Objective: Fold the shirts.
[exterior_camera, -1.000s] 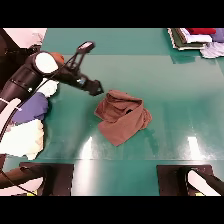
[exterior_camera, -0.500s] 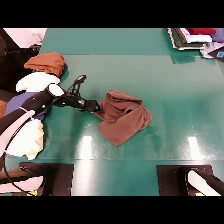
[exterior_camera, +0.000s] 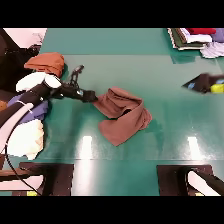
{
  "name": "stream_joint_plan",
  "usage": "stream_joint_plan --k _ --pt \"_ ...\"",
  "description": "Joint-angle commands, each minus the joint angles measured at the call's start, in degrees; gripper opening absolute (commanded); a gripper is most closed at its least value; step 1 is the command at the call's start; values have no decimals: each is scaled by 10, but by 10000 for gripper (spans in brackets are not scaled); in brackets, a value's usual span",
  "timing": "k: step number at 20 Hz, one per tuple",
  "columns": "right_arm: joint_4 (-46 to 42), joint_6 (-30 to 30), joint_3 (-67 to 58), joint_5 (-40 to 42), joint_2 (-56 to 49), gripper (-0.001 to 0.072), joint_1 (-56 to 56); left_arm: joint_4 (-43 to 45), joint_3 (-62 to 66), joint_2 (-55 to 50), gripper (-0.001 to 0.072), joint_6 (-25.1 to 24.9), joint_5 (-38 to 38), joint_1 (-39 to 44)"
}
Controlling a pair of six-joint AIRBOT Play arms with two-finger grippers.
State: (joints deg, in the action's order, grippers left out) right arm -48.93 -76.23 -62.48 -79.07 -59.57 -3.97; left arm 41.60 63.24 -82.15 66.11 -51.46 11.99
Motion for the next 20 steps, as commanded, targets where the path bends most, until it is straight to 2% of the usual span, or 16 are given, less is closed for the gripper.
stream_joint_plan --k 1,3,5,8,12,13,15,20 --pt "-15 0 144 73 -10 479 64 25 63 12 23 -2 -41 -34" --pt "-10 0 195 110 -51 430 110 32 70 16 24 -2 -40 -34" --pt "24 1 216 153 -104 430 144 40 69 16 24 -2 -42 -34" --pt "33 9 196 201 -169 430 178 52 69 16 24 -1 -44 -34" --pt "33 9 132 211 -235 424 214 52 69 16 24 -1 -45 -34" --pt "33 9 116 210 -249 377 220 52 69 16 24 -2 -45 -34" --pt "27 9 86 210 -268 8 226 52 70 17 23 -1 -46 -34" --pt "-62 -12 -22 181 -217 13 201 90 140 80 22 -2 -39 -73"
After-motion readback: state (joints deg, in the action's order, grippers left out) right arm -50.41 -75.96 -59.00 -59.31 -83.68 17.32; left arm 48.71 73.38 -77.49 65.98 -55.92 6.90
